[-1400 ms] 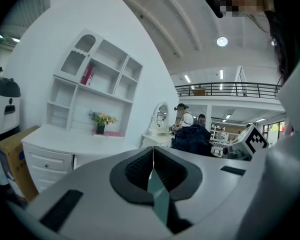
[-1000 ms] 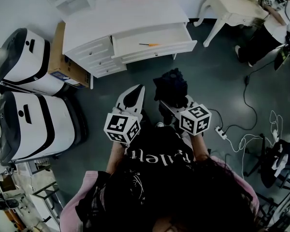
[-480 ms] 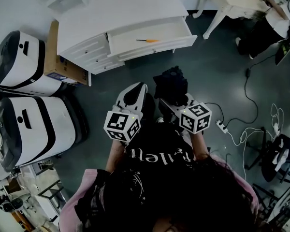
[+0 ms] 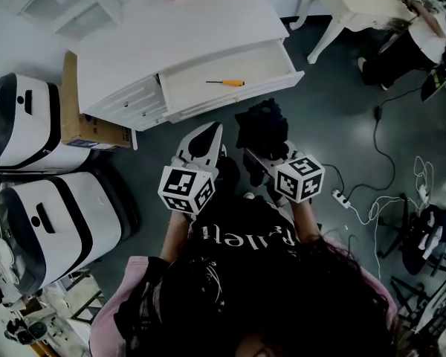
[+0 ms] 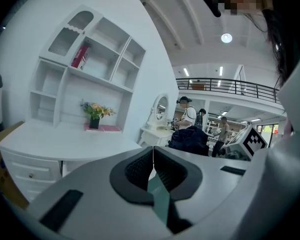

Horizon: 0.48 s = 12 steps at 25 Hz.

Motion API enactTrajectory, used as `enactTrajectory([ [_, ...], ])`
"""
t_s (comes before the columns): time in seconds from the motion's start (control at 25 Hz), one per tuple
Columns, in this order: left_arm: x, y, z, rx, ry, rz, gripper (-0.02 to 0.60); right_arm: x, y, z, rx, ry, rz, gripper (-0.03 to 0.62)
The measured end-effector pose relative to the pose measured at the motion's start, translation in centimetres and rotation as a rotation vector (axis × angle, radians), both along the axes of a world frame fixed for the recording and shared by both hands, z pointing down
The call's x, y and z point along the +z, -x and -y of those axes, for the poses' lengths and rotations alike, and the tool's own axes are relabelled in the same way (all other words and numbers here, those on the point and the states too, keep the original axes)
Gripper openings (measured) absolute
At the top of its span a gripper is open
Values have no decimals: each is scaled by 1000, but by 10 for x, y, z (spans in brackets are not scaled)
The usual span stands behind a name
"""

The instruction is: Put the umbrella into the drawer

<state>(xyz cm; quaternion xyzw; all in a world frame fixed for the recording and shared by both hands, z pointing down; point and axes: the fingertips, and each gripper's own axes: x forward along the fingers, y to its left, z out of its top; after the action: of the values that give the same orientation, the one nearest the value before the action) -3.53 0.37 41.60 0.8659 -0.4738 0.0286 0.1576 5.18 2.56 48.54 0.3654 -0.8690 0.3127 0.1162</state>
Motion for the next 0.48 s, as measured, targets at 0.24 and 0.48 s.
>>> enactTrajectory([
  [0.24, -4, 17, 57, 26, -3, -5, 17, -9, 21, 47, 18, 0, 1, 273],
  [0.48, 4, 26, 99, 75, 17, -6, 16, -3, 39, 83, 38, 19, -22, 273],
])
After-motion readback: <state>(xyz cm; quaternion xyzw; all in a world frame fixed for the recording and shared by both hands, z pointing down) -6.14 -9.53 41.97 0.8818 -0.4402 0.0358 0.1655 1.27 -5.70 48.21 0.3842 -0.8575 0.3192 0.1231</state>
